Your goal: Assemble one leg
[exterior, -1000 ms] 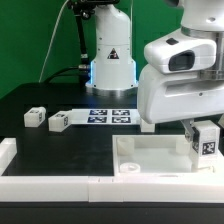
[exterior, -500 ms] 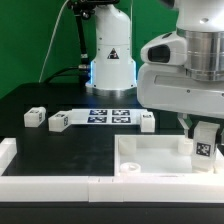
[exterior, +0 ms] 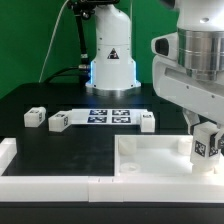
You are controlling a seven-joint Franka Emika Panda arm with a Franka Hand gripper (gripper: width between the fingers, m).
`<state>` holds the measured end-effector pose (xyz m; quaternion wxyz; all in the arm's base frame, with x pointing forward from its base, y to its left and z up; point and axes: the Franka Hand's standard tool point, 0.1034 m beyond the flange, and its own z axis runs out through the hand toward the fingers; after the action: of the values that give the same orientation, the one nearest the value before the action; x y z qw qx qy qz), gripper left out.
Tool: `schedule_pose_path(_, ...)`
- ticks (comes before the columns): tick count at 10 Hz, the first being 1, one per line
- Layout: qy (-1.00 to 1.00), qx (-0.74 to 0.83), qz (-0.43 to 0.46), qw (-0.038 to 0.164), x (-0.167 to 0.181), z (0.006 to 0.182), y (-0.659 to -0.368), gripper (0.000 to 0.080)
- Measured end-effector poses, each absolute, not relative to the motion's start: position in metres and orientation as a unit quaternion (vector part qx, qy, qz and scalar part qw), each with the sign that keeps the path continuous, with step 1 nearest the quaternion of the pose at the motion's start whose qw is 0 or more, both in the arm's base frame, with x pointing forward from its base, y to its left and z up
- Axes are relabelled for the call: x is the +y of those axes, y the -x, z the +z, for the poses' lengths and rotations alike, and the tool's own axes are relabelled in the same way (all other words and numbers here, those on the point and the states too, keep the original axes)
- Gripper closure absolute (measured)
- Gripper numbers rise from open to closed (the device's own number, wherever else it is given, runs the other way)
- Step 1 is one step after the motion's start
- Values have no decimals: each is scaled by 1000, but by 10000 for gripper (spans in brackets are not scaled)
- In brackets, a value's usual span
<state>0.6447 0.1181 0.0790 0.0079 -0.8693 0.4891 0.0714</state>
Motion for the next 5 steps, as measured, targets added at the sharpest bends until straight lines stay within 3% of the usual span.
schedule_pose_path(1, 885, 460, 71, 11, 117, 79, -645, 506)
schedule_pose_path(3, 913, 401, 71, 17, 115, 78, -645, 195)
schedule_pose_path(5, 951, 303, 68, 19, 123, 78, -643, 164)
